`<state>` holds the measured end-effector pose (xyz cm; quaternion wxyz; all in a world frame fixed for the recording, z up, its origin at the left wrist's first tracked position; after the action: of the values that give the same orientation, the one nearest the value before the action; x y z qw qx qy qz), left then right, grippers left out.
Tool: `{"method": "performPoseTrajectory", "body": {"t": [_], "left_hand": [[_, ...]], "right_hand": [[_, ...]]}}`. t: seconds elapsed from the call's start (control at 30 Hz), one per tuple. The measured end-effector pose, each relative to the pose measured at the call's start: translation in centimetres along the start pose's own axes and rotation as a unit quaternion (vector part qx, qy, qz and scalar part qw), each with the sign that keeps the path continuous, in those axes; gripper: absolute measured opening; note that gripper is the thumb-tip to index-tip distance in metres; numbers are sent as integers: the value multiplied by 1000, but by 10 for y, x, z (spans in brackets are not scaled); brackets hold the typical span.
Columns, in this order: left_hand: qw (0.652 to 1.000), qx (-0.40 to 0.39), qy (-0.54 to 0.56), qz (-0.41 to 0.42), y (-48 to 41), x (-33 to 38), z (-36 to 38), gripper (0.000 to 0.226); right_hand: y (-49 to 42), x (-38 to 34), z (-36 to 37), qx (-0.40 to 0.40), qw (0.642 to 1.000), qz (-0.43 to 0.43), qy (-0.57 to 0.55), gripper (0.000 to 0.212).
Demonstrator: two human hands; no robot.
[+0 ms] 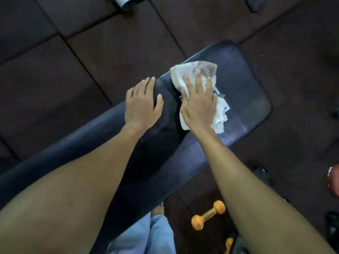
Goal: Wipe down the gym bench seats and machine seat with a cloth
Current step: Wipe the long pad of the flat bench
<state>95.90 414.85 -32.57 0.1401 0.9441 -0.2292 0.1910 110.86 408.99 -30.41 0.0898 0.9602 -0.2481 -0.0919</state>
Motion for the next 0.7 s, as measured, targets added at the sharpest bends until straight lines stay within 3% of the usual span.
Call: {"method": "performPoseTrajectory", "body": {"t": [0.1,0.27,0.4,0.57,0.7], "left_hand": [[999,-21,-36,24,34,-19,-4,54],[994,-15,-109,-24,174,-94,-17,52],[981,-38,-124,-143,329,-138,-18,53],[931,-61,-58,-356,477,-165,-16,56],[923,-84,-54,-372,527,-193,-23,56]], "right_hand": [[57,-16,18,-5,994,-99,42,43],[173,-8,46,-11,991,-132,17,44],[248,-39,63,-70,988,-138,-2,54],[285,-112,78,-122,985,-124,-12,48],[291,-158,87,-103,983,-151,17,49]]}}
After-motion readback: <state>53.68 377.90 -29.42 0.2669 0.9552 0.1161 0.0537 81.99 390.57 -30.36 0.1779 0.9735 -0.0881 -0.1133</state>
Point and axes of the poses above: each hand's wrist, its own y-axis away from the middle knuckle, its own z-axis out of the palm, x = y × z, the point moved 7 cm from there along -y, towards the middle knuckle, and after that the axes turned 6 degrees about -x, right-handed, at the moved point
